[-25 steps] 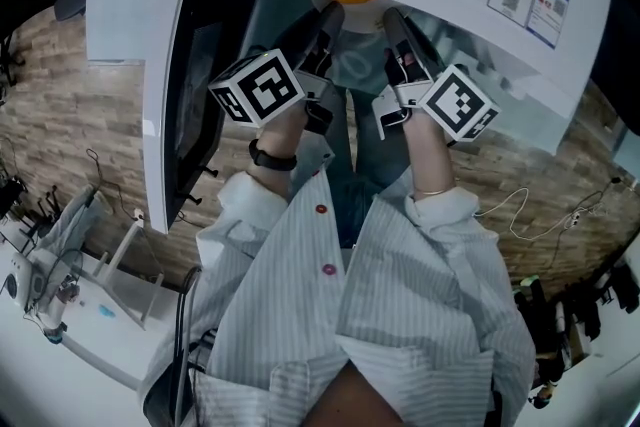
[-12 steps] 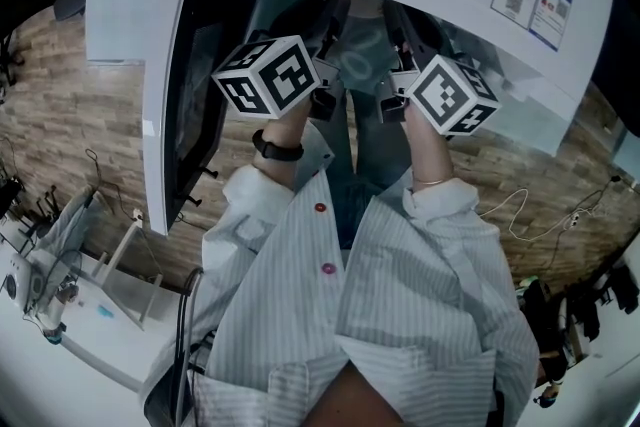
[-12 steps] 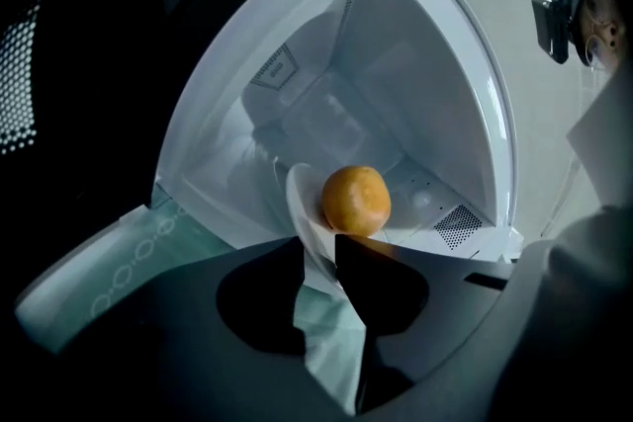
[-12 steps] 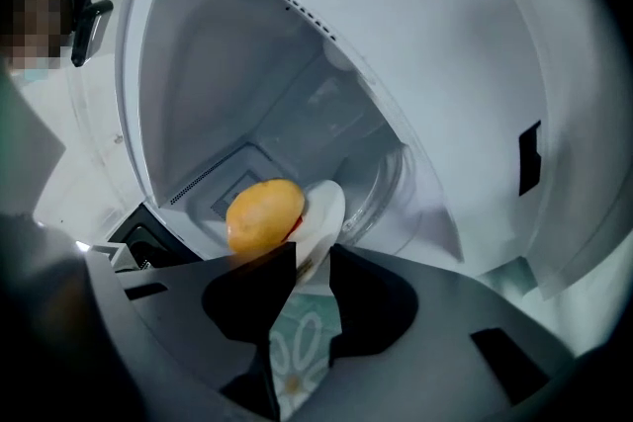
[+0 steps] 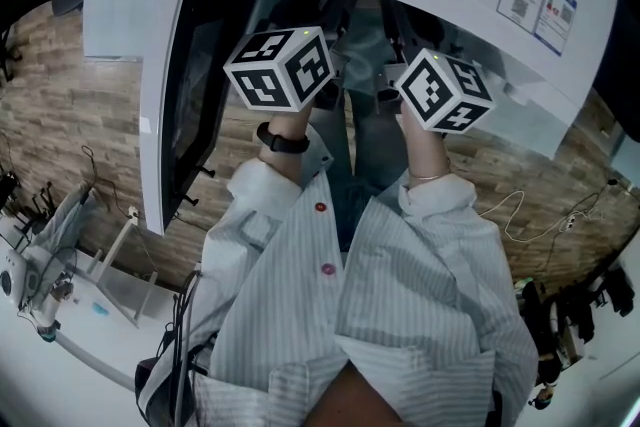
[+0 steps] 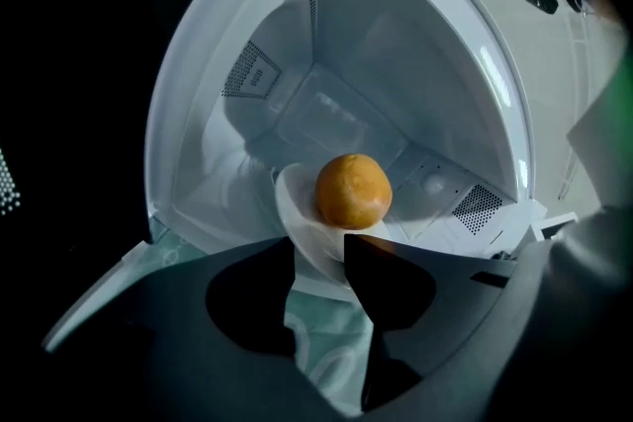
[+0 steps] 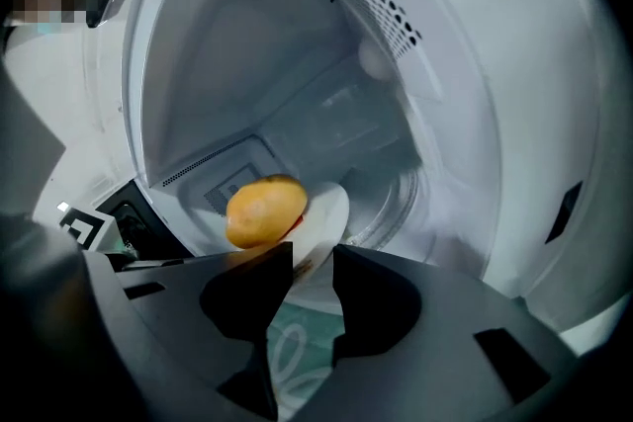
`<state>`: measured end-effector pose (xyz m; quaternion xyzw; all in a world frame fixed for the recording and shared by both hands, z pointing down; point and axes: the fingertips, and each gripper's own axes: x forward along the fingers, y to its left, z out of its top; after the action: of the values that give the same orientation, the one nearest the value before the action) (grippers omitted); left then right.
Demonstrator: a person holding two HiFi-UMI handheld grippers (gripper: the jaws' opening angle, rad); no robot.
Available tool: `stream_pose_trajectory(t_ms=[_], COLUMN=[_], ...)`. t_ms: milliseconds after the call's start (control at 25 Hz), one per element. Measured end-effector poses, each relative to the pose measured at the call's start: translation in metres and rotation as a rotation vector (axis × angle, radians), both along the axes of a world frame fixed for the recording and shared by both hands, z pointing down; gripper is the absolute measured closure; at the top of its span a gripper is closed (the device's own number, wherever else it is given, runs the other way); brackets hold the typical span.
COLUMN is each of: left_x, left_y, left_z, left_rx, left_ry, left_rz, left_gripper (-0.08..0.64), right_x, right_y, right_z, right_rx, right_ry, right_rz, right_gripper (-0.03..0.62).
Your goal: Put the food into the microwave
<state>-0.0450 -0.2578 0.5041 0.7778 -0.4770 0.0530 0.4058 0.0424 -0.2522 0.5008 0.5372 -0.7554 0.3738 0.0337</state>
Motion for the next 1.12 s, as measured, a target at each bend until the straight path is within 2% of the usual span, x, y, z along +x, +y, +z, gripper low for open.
stream_pose_trajectory(t_ms=[160,520,760,1120], left_x=[0.002,0.005,0.0,-0.004], left_y=[-0.003,-0.008,-0.015,-0.02], left_z=[0.003,0.008,0.009,0.01], left_rx=[0.006,0.006,0.032,0.041], left_ry=[-0.05,-0.122,-0.207,-0.192], left_rz=[0.017,0.065,0.094,0.09], left_gripper=[0.356,0.331,0.313,0.313], right_x=[-0.003,-0.002,0.004,0.007], right_y=[-0.006,-0.015,-0.021,-0.02], right_z=[-0.001,-0.001,0.001,0.002], right_rx=[0.029,0.053,0.071,0.069], right_ry=[0.038,0.08,0.169,0.263], right_rz=[-0.016,-0.021,-0.006,-0.006], right_gripper=[0.459,0.451,0.445,0.418])
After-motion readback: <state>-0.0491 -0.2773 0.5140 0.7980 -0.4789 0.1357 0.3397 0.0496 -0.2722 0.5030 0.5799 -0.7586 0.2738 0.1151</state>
